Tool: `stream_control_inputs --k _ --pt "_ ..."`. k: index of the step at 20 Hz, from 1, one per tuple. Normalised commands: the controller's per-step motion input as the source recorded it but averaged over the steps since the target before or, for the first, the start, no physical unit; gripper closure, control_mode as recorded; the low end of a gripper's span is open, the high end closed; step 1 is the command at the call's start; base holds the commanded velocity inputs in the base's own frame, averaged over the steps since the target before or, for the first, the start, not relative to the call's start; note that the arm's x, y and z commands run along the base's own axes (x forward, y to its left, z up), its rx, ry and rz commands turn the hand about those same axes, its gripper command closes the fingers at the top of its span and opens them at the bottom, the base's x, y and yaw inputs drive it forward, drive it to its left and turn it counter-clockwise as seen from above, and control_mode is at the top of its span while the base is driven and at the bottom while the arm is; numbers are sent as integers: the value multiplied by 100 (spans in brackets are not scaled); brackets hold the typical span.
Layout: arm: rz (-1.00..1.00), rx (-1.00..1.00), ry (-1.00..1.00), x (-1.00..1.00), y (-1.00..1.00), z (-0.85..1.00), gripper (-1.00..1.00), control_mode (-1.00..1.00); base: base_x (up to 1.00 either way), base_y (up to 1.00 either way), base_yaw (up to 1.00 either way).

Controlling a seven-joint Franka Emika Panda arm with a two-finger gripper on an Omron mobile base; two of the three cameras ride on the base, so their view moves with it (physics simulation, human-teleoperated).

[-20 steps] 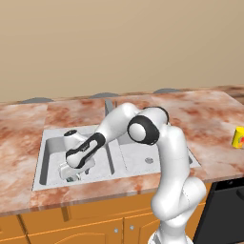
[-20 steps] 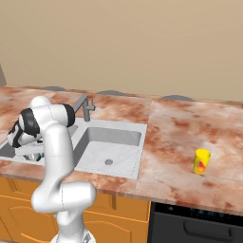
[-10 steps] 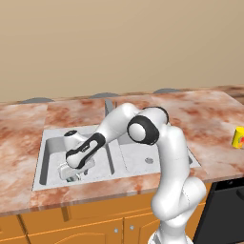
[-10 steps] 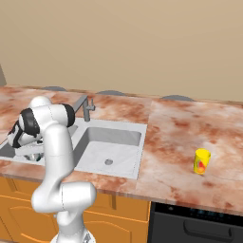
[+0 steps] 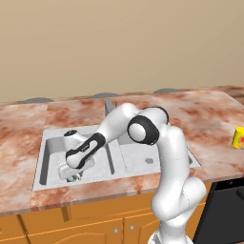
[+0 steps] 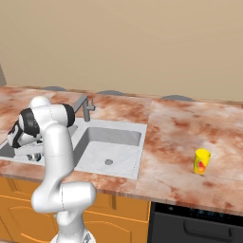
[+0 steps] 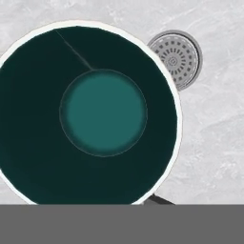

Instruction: Move any existing items from the left basin to the right basin for drying. Then move the cup from the counter to the left basin of the sink for washing.

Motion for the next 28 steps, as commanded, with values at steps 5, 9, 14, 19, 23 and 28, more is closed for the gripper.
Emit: stream_control_inputs --k 5,9,14,19,23,28 --pt "0 0 0 0 0 0 100 -100 0 0 0" --pt "0 0 0 0 2 0 100 -100 0 0 0" --pt "0 0 0 0 0 1 100 -100 0 0 0" --pt "0 0 -2 0 0 20 100 -100 0 0 0" --pt "0 0 -4 0 -4 33 100 -100 0 0 0" --pt "0 0 -2 0 -6 39 100 -100 0 0 0"
